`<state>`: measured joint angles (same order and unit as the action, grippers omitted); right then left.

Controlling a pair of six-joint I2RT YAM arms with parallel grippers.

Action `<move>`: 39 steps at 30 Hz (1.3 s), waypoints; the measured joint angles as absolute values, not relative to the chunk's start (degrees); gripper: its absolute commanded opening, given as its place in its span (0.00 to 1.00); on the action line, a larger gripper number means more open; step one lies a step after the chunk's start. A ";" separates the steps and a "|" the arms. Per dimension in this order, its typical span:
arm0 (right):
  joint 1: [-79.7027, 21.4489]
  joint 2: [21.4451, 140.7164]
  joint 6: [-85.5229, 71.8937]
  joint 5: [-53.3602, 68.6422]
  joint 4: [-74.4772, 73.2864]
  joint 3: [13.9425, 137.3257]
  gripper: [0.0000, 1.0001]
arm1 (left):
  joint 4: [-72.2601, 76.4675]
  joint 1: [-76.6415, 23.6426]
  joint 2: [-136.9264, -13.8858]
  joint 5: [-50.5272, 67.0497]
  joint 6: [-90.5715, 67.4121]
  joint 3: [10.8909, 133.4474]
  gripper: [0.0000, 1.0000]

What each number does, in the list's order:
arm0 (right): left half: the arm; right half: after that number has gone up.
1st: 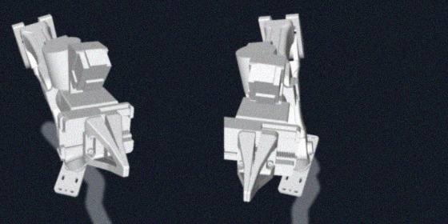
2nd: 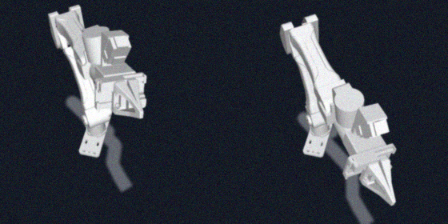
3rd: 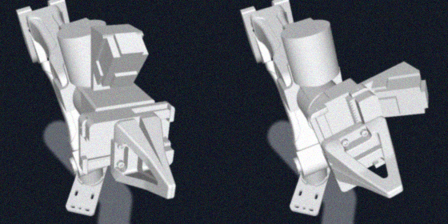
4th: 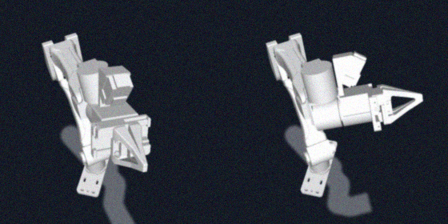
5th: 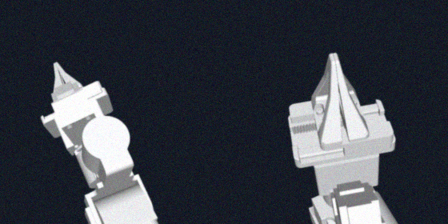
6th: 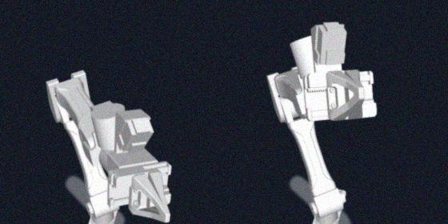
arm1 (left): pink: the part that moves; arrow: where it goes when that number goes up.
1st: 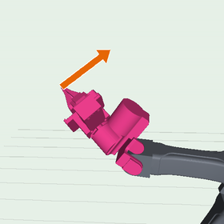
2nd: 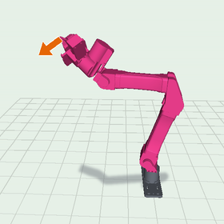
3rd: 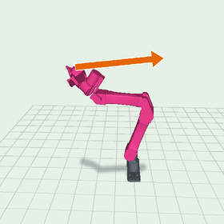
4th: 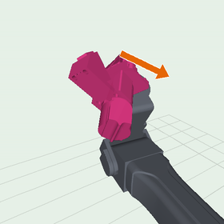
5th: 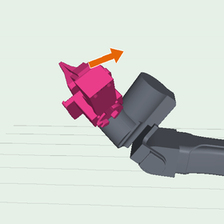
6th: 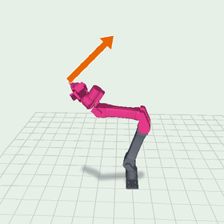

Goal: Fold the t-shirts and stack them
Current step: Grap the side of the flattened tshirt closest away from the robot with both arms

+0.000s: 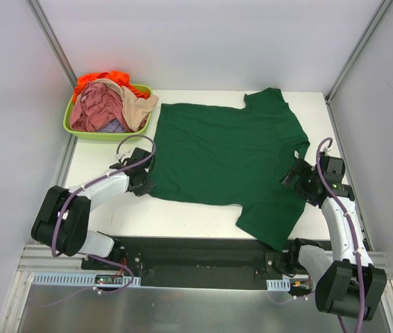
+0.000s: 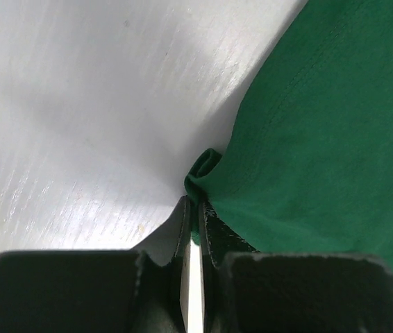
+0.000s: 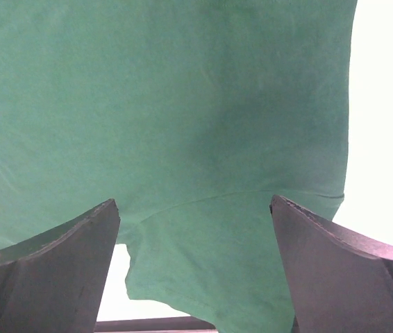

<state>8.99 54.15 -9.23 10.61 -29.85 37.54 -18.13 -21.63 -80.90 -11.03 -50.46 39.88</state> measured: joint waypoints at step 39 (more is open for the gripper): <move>-35.94 66.96 -31.57 -1.17 -52.31 32.91 0.29 | -19.79 -21.63 -71.13 -11.62 -50.68 36.58 0.00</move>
